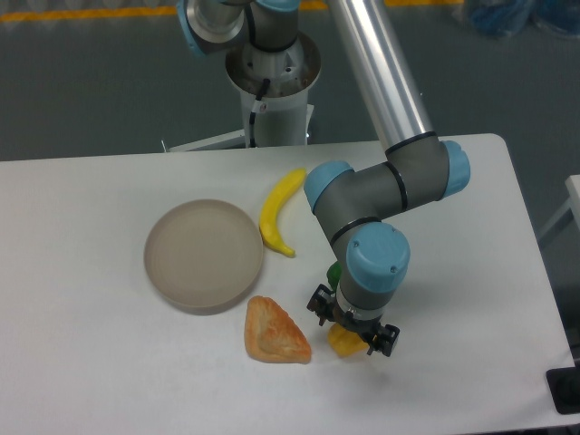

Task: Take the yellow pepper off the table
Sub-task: 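Lower the open gripper over the yellow pepper and close on it, then lift the held yellow pepper up and away from the table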

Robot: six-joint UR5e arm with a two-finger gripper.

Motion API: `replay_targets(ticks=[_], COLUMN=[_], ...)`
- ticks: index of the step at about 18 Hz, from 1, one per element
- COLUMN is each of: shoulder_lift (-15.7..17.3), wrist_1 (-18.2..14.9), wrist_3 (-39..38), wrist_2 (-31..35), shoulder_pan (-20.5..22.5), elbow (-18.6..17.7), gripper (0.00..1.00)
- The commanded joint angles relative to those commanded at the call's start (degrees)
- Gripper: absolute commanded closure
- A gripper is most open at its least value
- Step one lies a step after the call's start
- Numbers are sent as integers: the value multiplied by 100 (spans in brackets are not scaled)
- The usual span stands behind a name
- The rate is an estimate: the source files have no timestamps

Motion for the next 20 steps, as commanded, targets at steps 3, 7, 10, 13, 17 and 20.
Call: replay_targets(ticks=[3, 7, 10, 13, 17, 20], shoulder_lift=[-53, -123, -106, -44, 184, 377], wrist_1=[-17, -35, -35, -44, -114, -544], wrist_3=[0, 44, 79, 79, 61, 105], wrist_2=[61, 132, 97, 97, 88, 70], shoulder_pan=[-35, -44, -44, -35, 61, 263], elbow=[-53, -9, 17, 35, 219, 377], gripper=[0, 40, 91, 91, 91, 91])
